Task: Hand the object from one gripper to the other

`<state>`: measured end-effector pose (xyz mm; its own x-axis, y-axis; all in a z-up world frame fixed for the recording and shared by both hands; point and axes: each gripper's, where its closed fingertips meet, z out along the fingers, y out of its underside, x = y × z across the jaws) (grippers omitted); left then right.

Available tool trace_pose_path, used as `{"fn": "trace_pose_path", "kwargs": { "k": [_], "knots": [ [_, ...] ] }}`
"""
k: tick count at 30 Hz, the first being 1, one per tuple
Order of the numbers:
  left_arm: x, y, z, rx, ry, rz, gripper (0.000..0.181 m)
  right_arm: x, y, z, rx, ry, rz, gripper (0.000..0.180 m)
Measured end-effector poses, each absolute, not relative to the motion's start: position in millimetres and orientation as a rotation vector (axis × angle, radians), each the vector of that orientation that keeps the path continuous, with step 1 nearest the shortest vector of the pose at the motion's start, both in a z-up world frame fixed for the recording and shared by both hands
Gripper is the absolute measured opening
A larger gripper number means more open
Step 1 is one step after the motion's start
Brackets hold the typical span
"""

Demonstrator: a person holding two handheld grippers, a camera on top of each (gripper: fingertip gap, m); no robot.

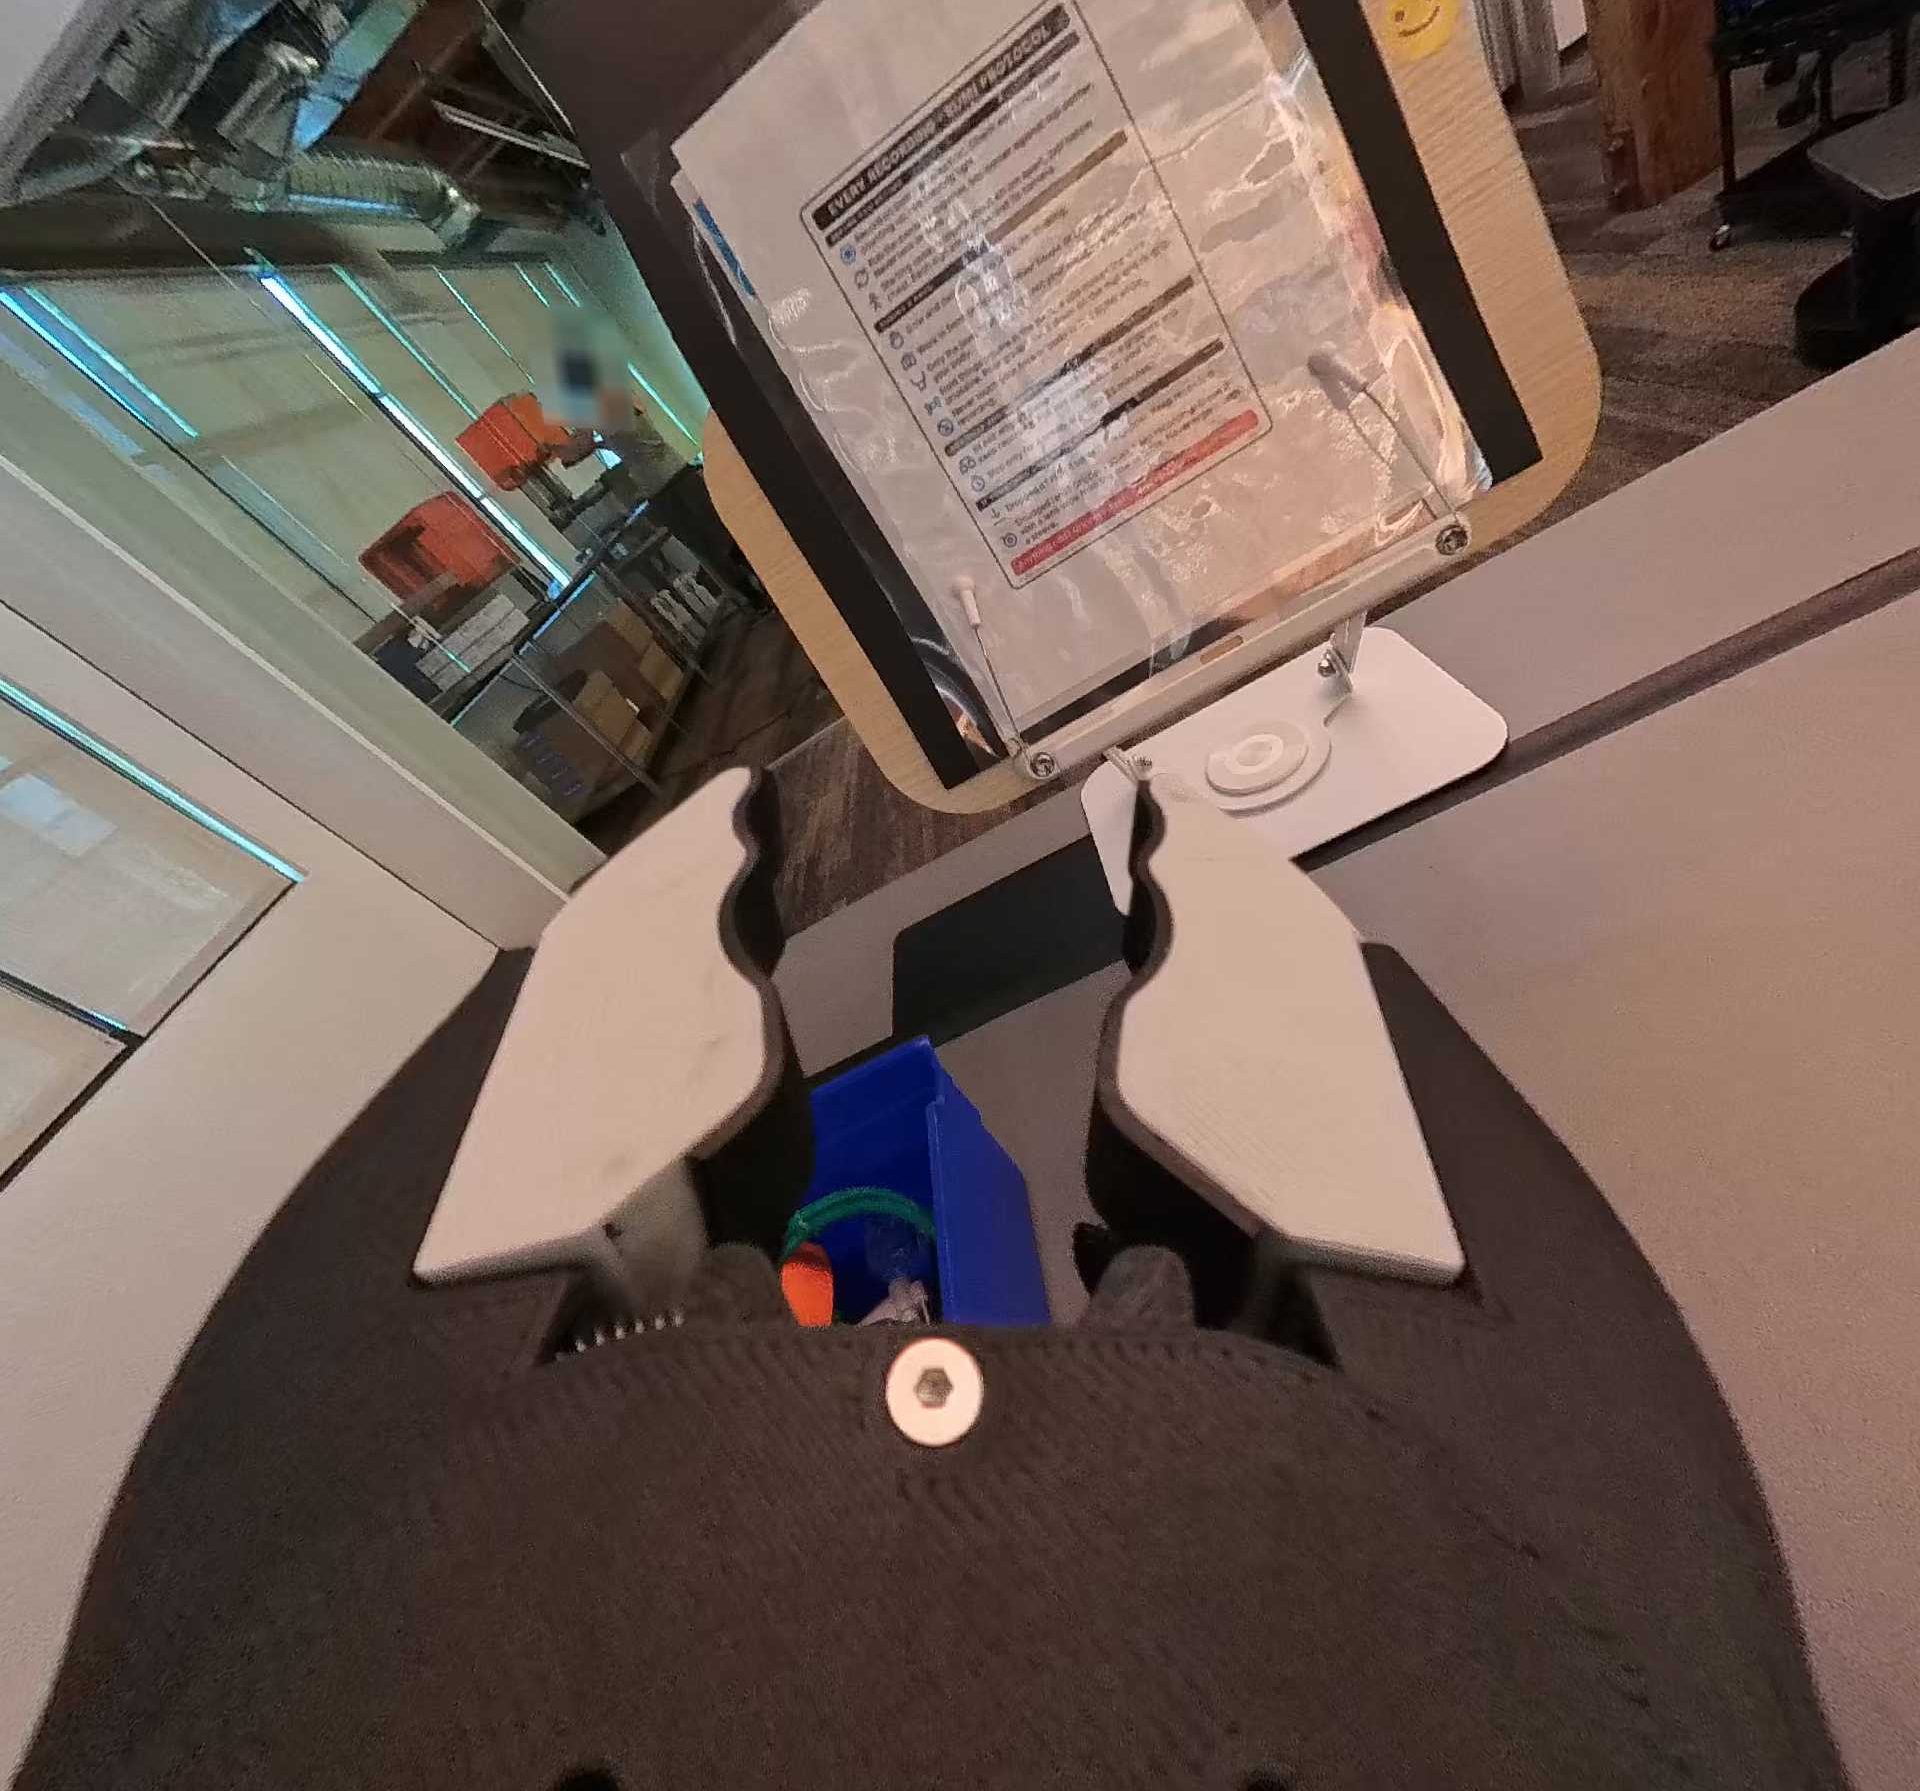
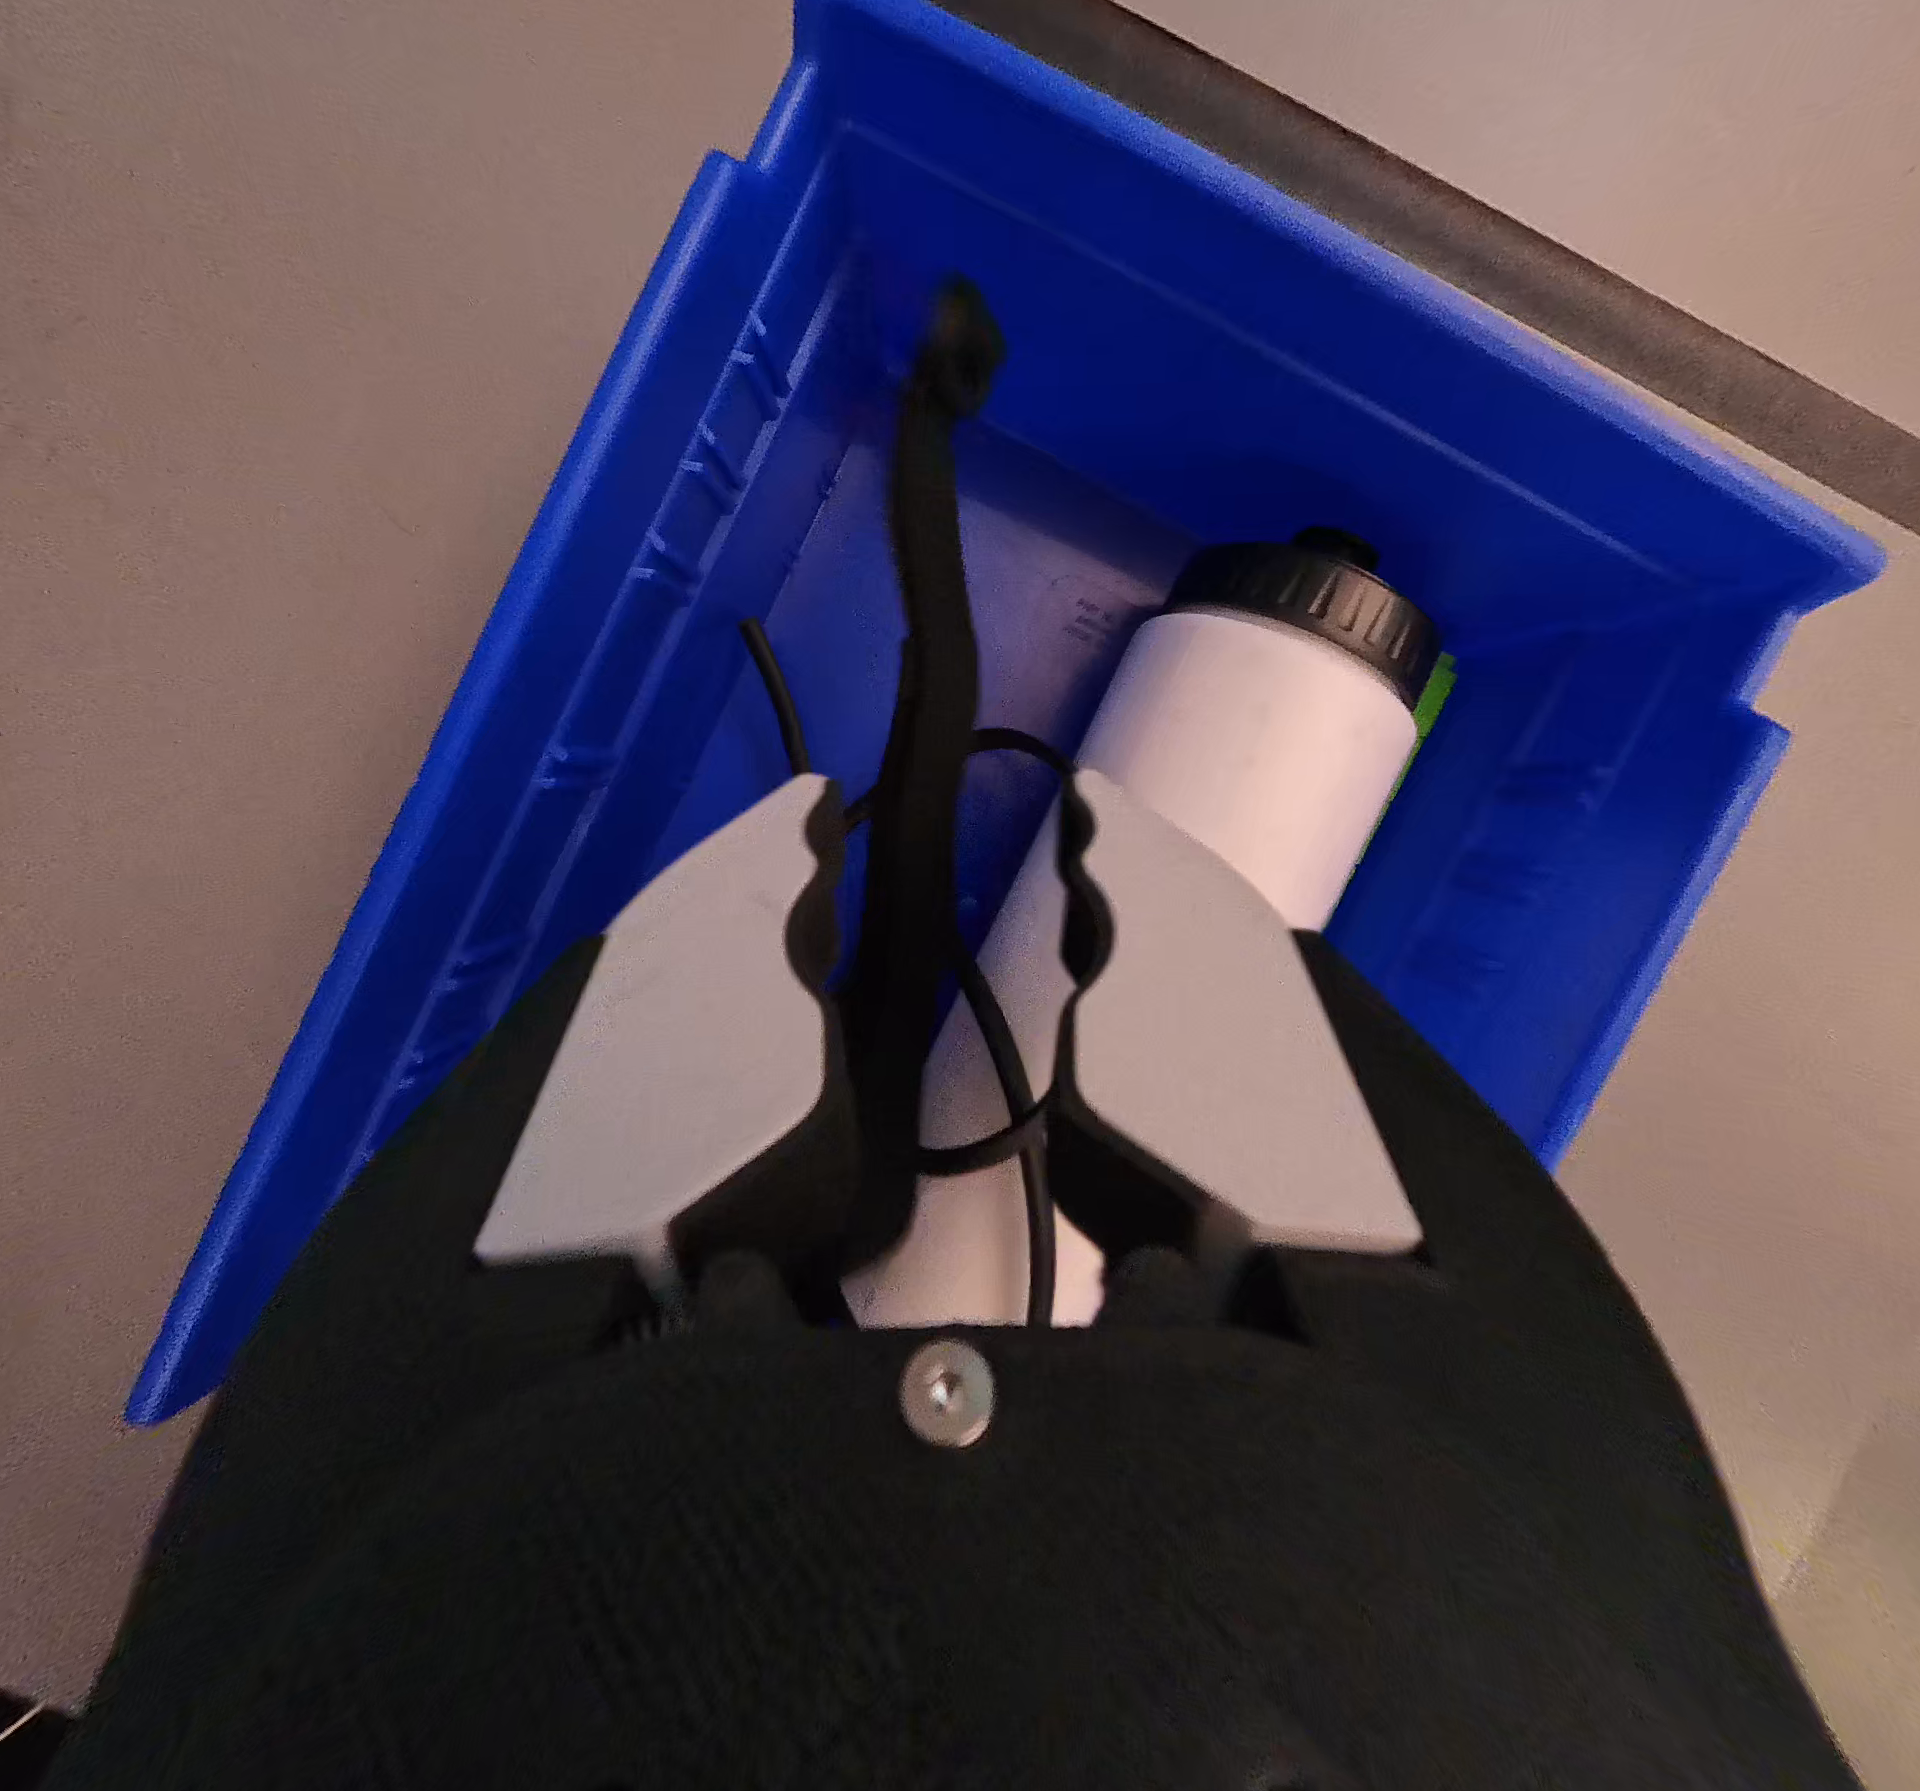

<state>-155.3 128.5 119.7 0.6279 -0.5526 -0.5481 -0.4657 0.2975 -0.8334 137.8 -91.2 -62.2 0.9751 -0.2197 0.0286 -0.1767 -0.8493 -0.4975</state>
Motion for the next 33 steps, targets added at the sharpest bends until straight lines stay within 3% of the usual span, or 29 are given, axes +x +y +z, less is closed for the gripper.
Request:
{"fn": "trace_pose_path", "kwargs": {
  "k": [2,8,11,17,22,27,31,33],
  "knots": [
    [-163.5,132.7,120.4,-1.361,0.96,-0.071,0.067,137.7,-94.6,-50.1,-2.58,0.268,-0.132,0.051],
    [-225.5,147.7,125.6,-1.586,0.876,-0.276,0.075,159.3,-125.8,-5.5,-2.426,0.337,-0.282,0.051],
    [-270.0,152.9,124.5,-1.704,0.797,-0.401,0.081,178.0,-152.1,-10.0,-2.447,0.421,-0.321,0.051],
    [-355.0,178.5,123.5,-1.82,0.611,-0.351,0.077,211.3,-194.6,-51.2,-2.537,0.631,-0.229,0.049],
    [-400.4,243.4,72.0,-2.053,0.647,-0.125,0.077,211.2,-208.3,-91.3,-2.634,0.687,-0.052,0.039],
    [-425.3,295.4,-18.2,-2.199,0.933,0.035,0.063,191.5,-214.2,-121.1,-2.761,0.747,0.22,0.009],
    [-441.4,289.8,-84.5,-2.447,1.044,0.001,0.059,193.9,-213.1,-120.6,-2.725,0.782,0.232,0.008],
    [-445.4,277.8,-105.1,-2.582,1.117,-0.054,0.046,200.5,-214.9,-120.3,-2.685,0.838,0.228,0.007]
  ]
}}
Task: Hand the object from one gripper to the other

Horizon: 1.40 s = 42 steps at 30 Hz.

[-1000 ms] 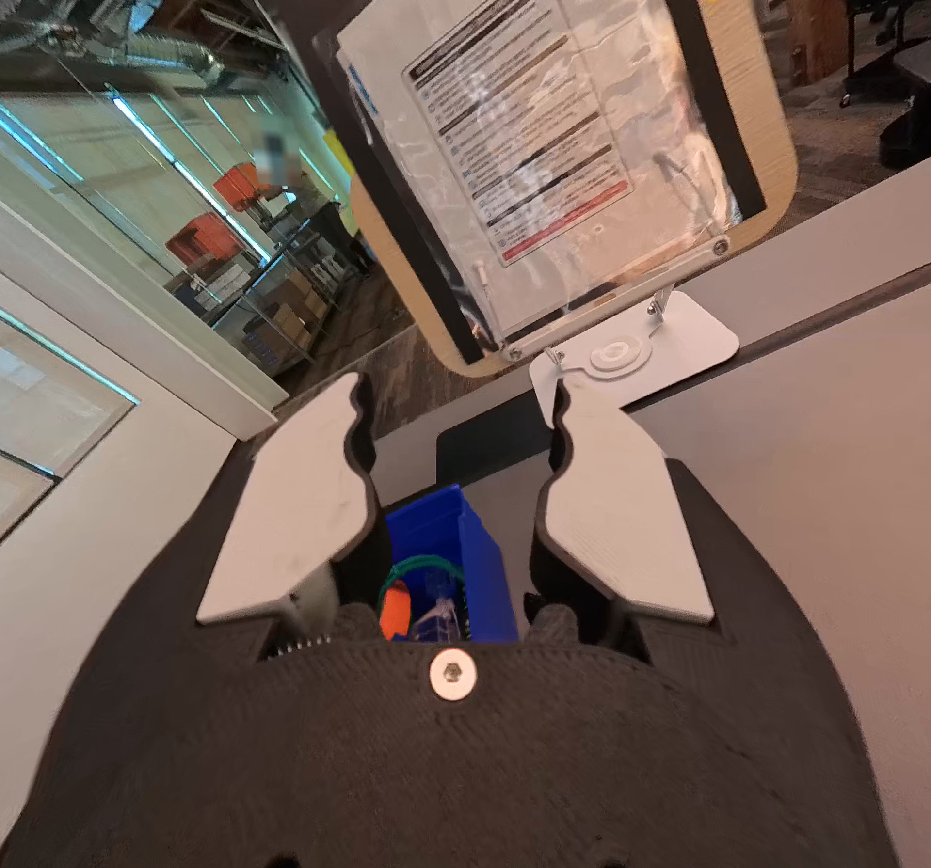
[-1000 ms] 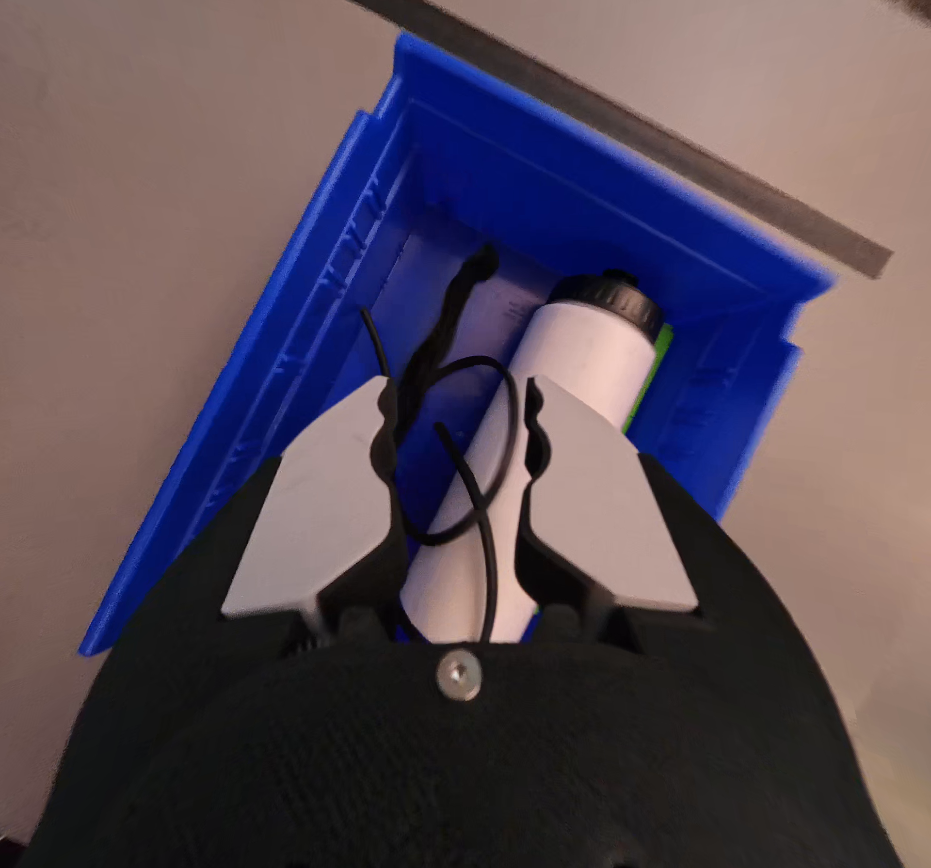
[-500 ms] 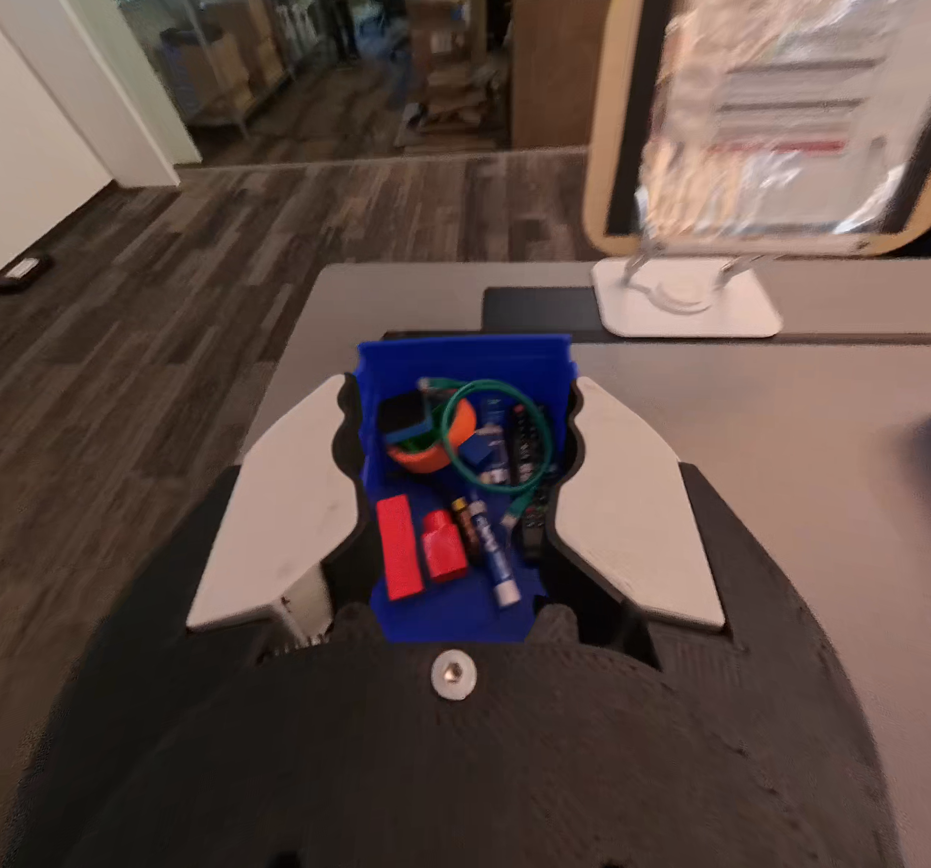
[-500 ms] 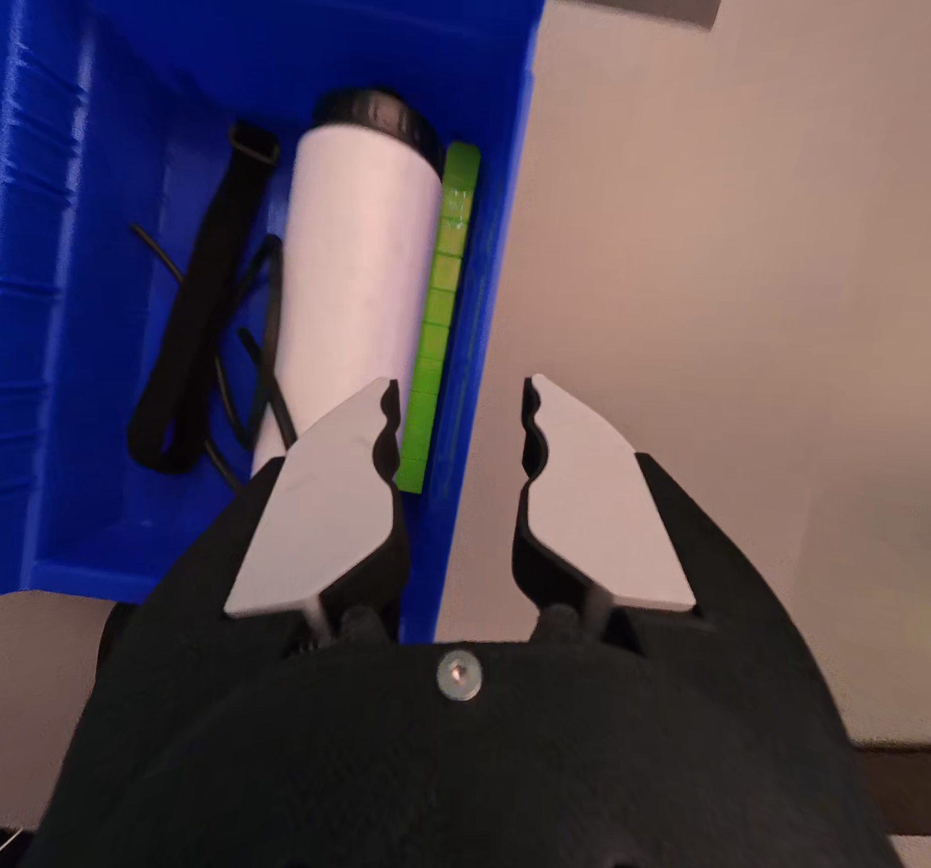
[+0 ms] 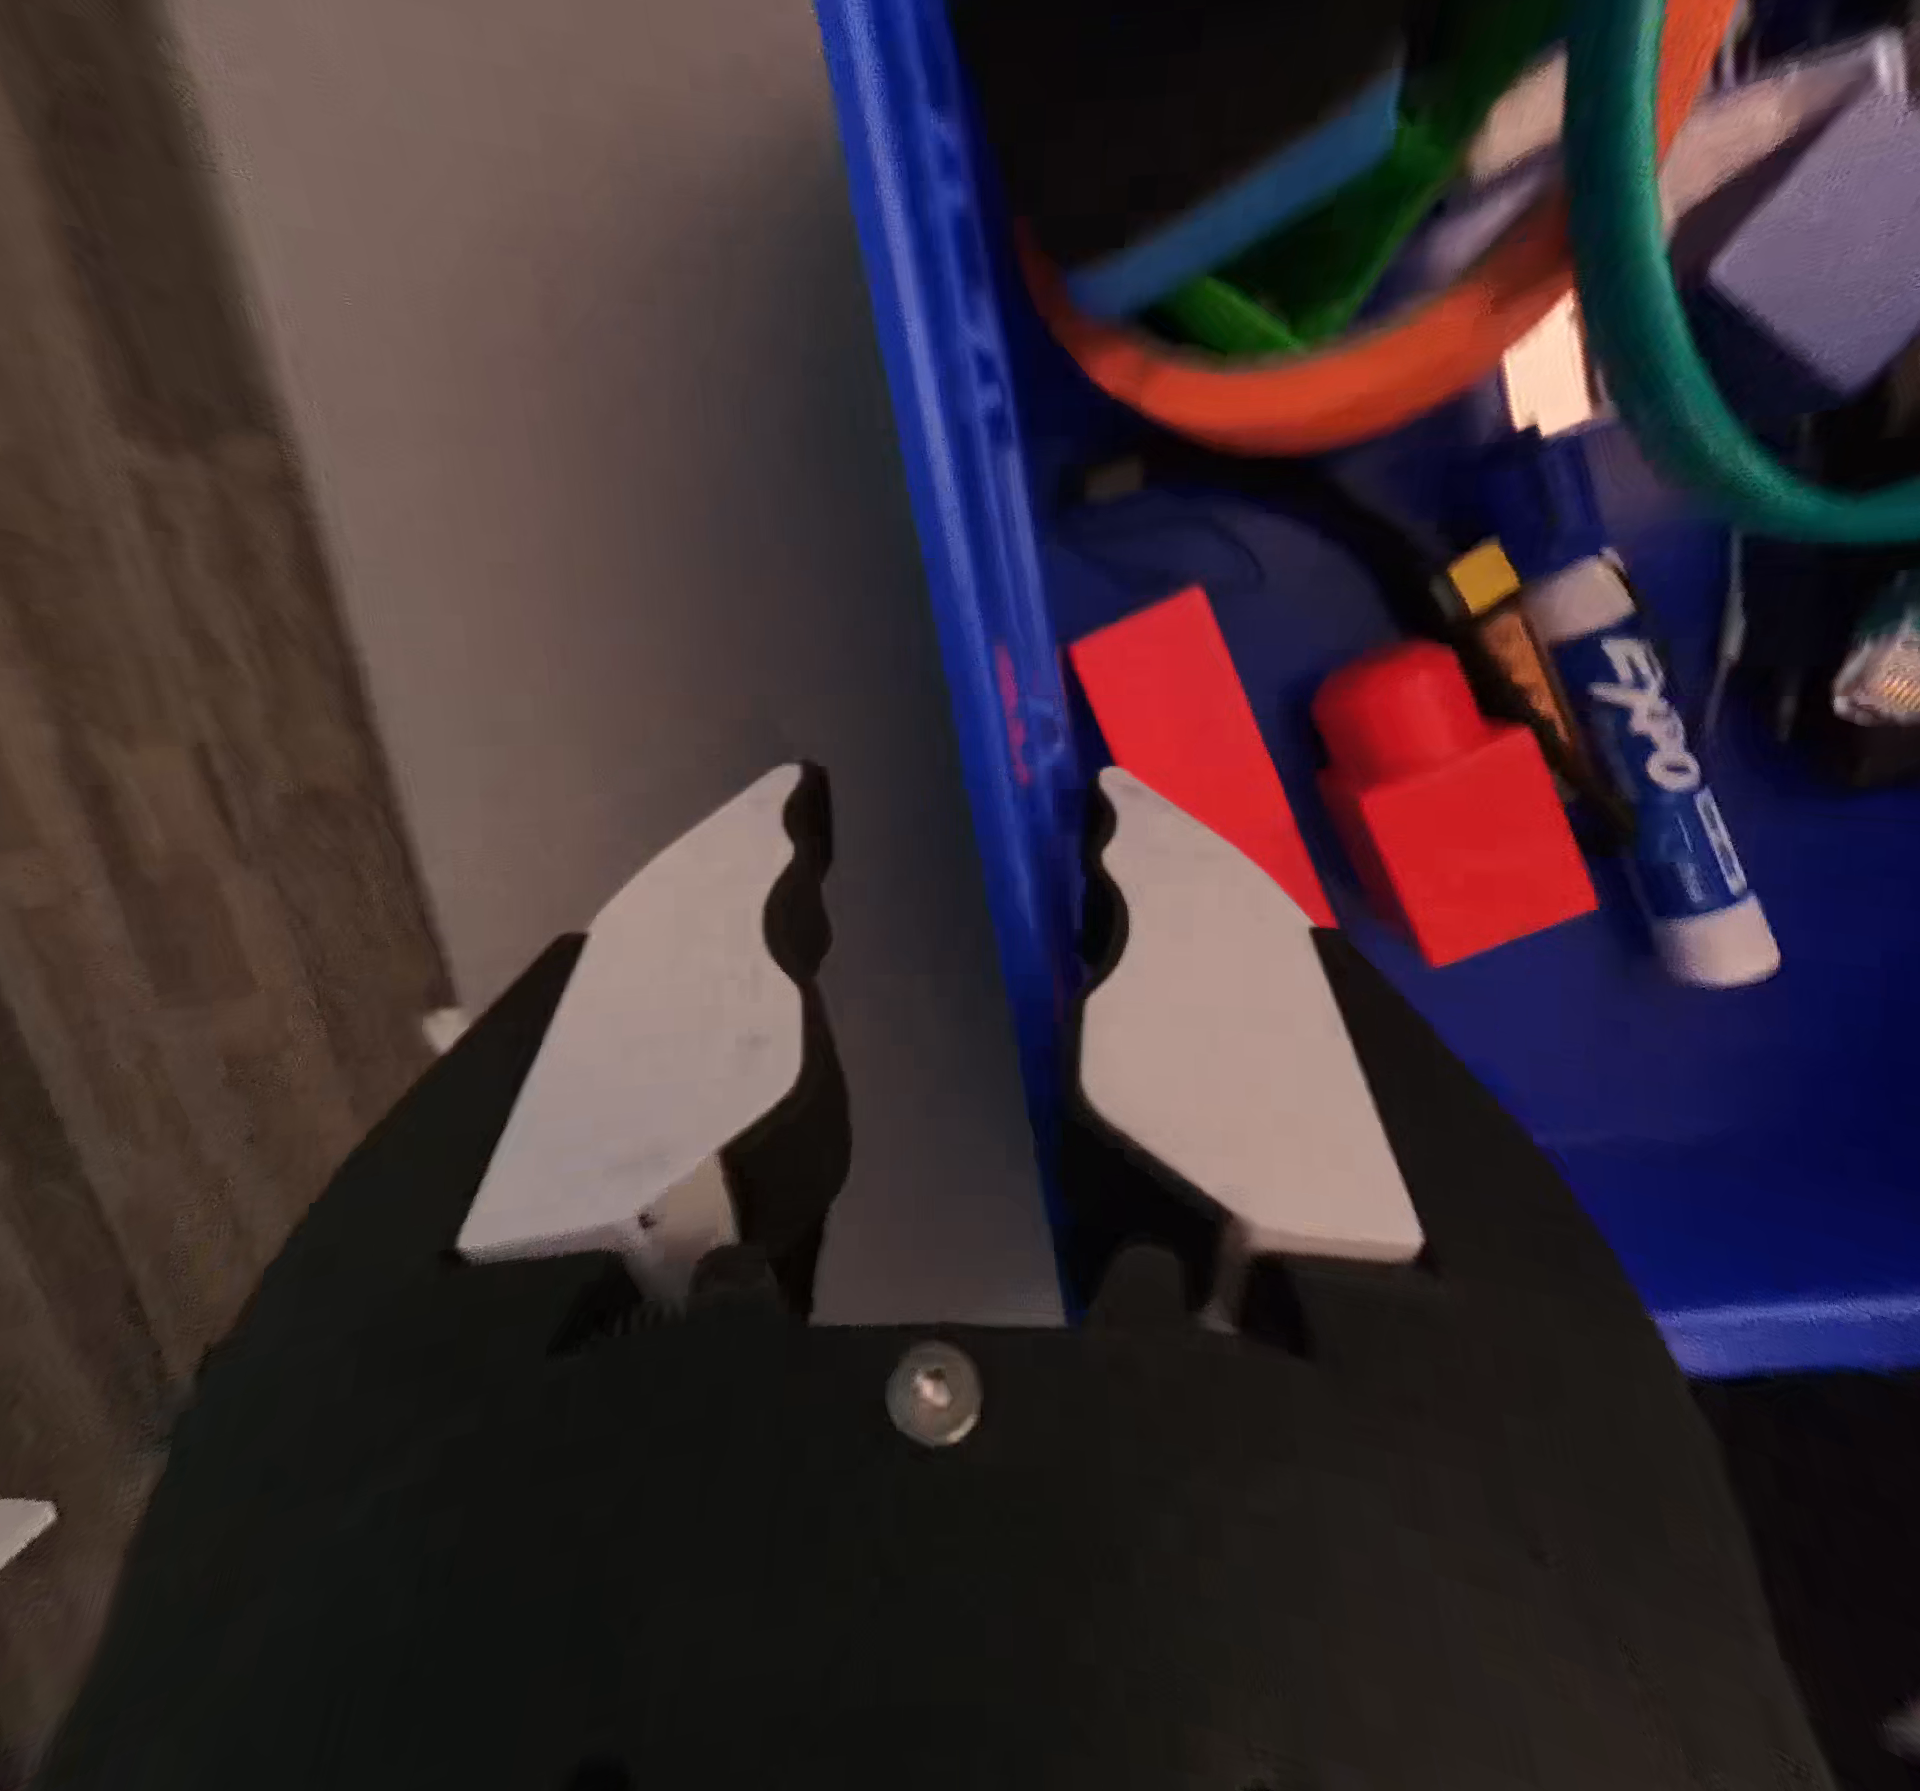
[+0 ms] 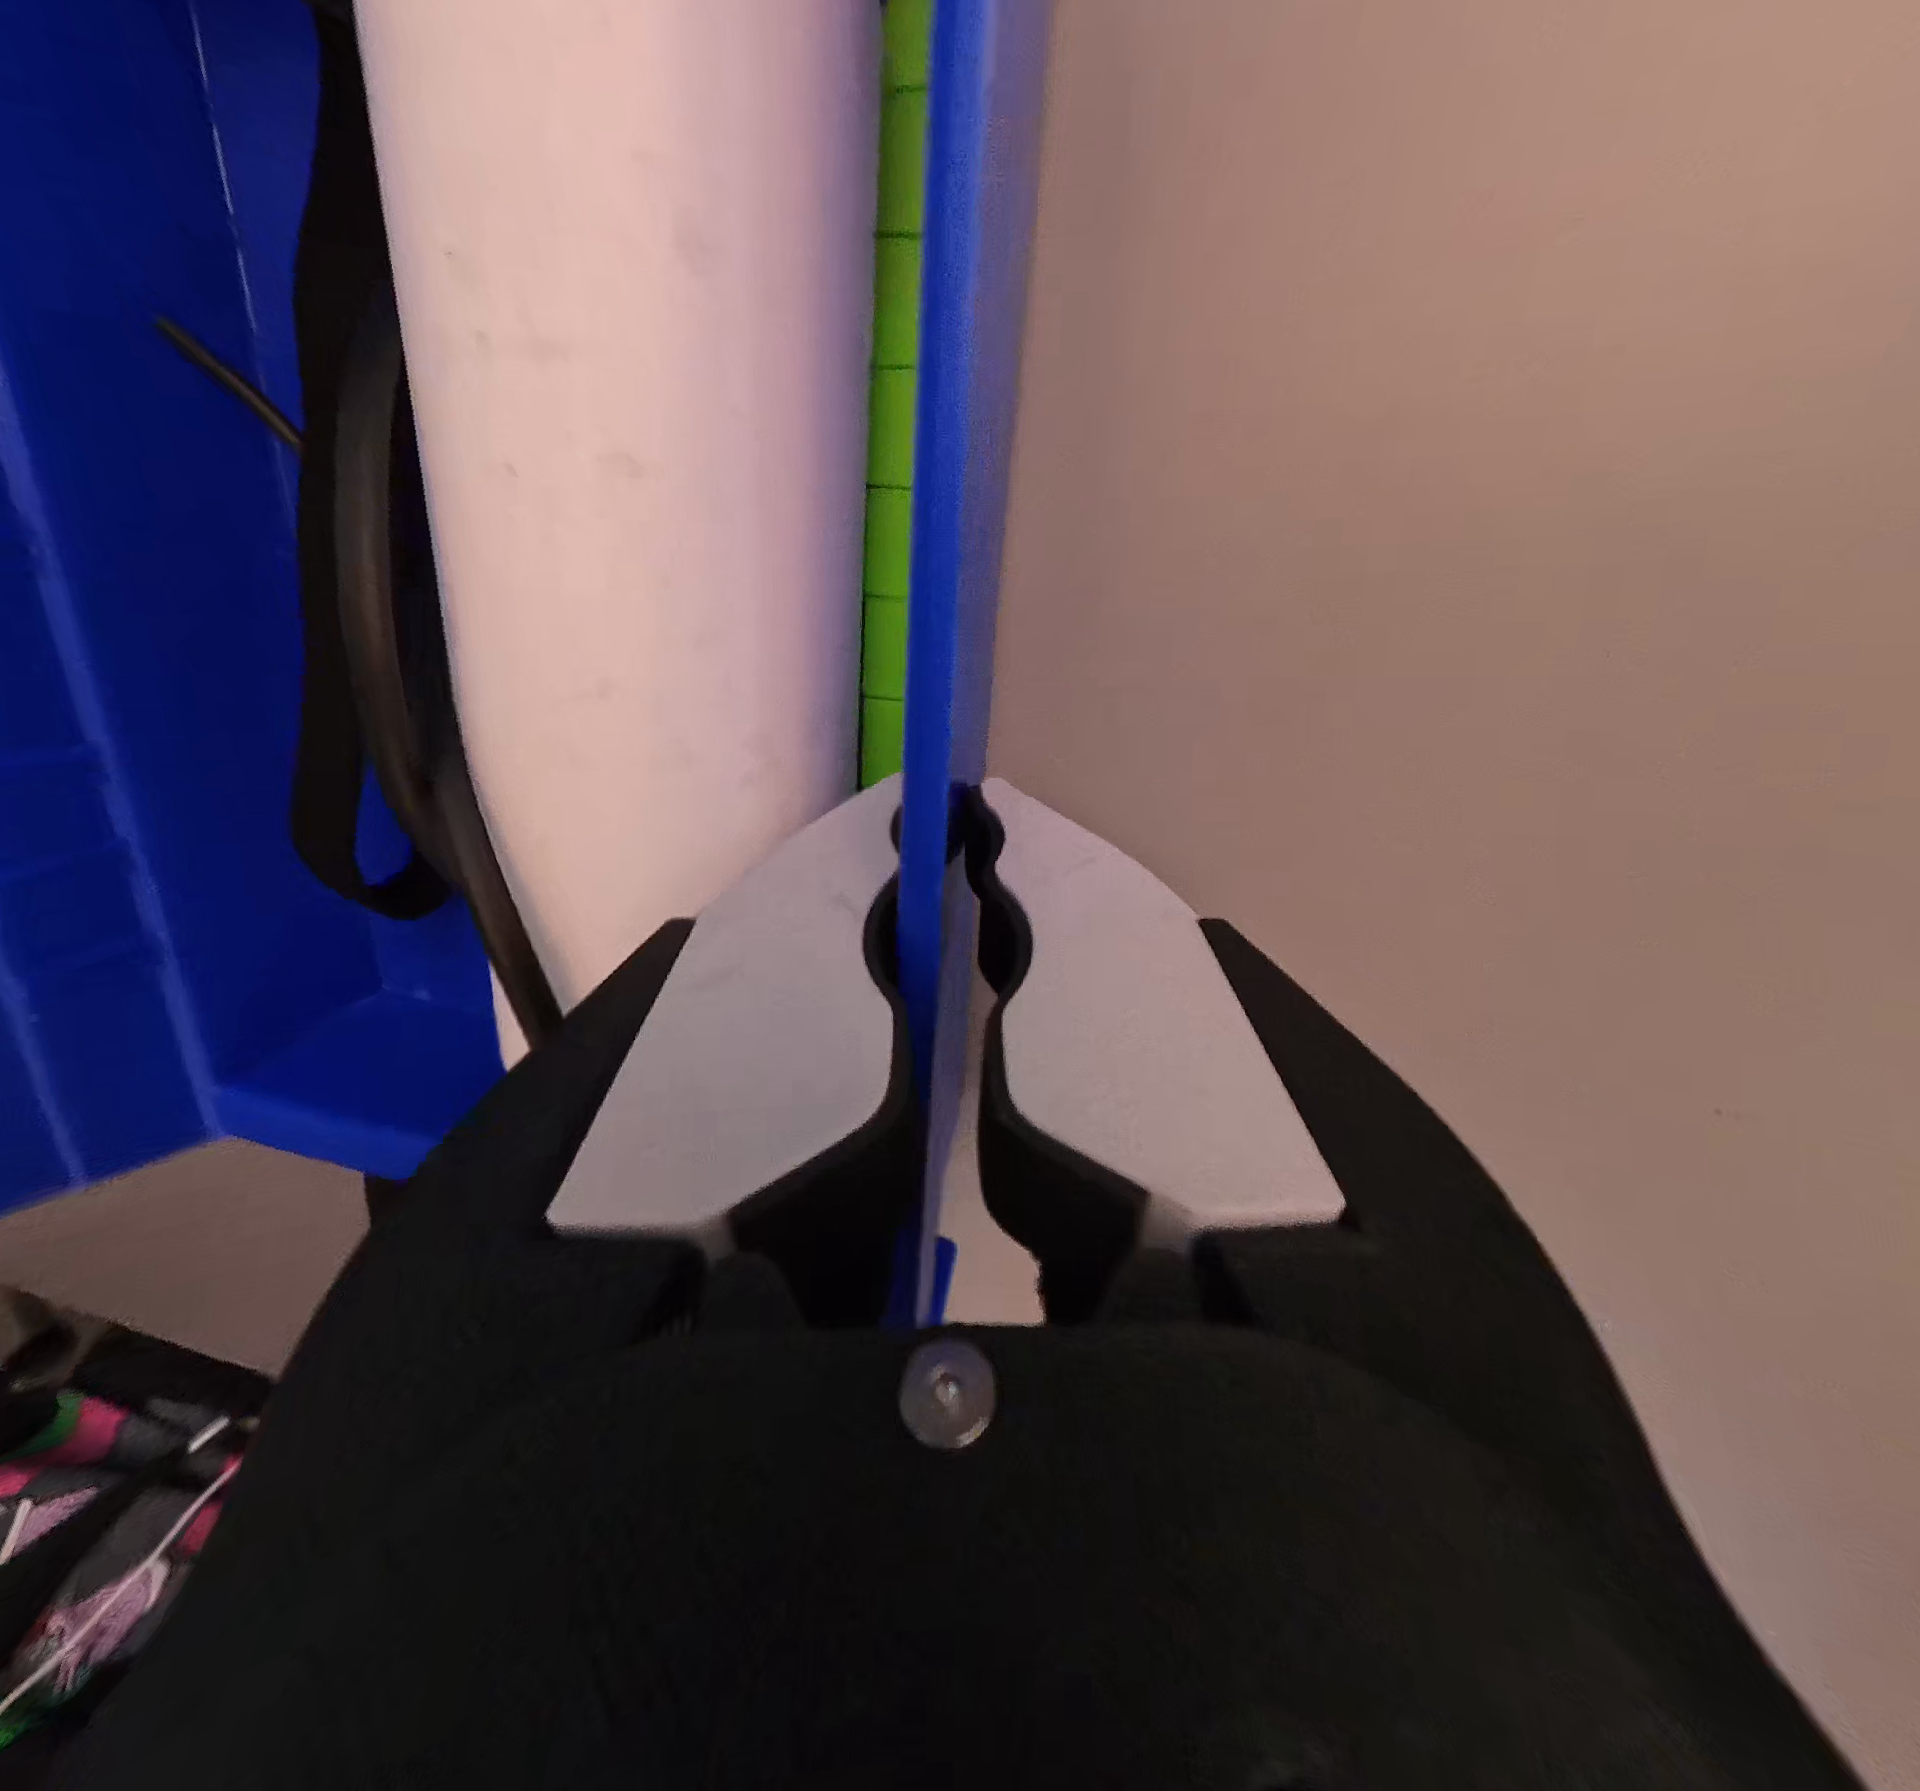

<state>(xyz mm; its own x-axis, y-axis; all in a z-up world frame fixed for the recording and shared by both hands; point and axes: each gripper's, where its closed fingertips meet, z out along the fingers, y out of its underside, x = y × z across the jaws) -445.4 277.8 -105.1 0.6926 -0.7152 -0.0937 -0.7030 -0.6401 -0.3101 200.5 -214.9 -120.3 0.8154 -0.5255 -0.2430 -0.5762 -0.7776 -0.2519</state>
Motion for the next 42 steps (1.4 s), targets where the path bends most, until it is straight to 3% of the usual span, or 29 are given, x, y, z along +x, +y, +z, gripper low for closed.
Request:
{"fn": "trace_pose_path", "kwargs": {
  "k": [1,2,15,18,21,25,28,30,33,38,42],
  "knots": [
    [-439.0,270.4,-109.1,-2.633,1.137,-0.166,0.032,204.7,-217.2,-120.2,-2.67,0.861,0.215,0.006],
    [-433.3,266.7,-109.2,-2.673,1.111,-0.272,0.006,208.1,-220.3,-120.1,-2.66,0.878,0.205,0.006],
    [-453.0,293.4,-103.8,-2.729,0.919,-0.364,0.004,223.6,-238.8,-118.3,-2.594,0.963,0.179,0.01],
    [-455.5,307.1,-65.3,-2.539,0.774,-0.455,0.028,231.0,-245.5,-105.7,-2.528,0.997,0.104,0.03],
    [-455.8,303.0,14.0,-2.249,0.658,-0.581,0.055,238.7,-257.3,-58.3,-2.39,1.039,-0.083,0.034],
    [-453.1,256.3,152.1,-1.802,0.632,-0.612,0.071,232.9,-259.6,81.3,-1.926,0.879,-0.498,0.049],
    [-446.7,206.8,237.6,-1.542,0.608,-0.55,0.081,177.4,-244.7,204.0,-1.504,0.585,-0.631,0.067],
    [-426.7,169.6,273.4,-1.462,0.671,-0.531,0.087,123.8,-230.2,267.0,-1.336,0.397,-0.589,0.068],
    [-383.2,121.3,295.3,-1.461,0.813,-0.516,0.118,42.5,-197.8,317.8,-1.323,0.179,-0.444,0.07],
    [-296.5,75.2,313.3,-1.418,0.92,-0.562,0.131,-25.5,-140.4,348.9,-1.401,0.085,-0.459,0.103],
    [-227.1,81.1,281.0,-1.489,0.929,-0.493,0.141,-27.1,-82.2,318.1,-1.533,0.154,-0.523,0.122]
  ]
}}
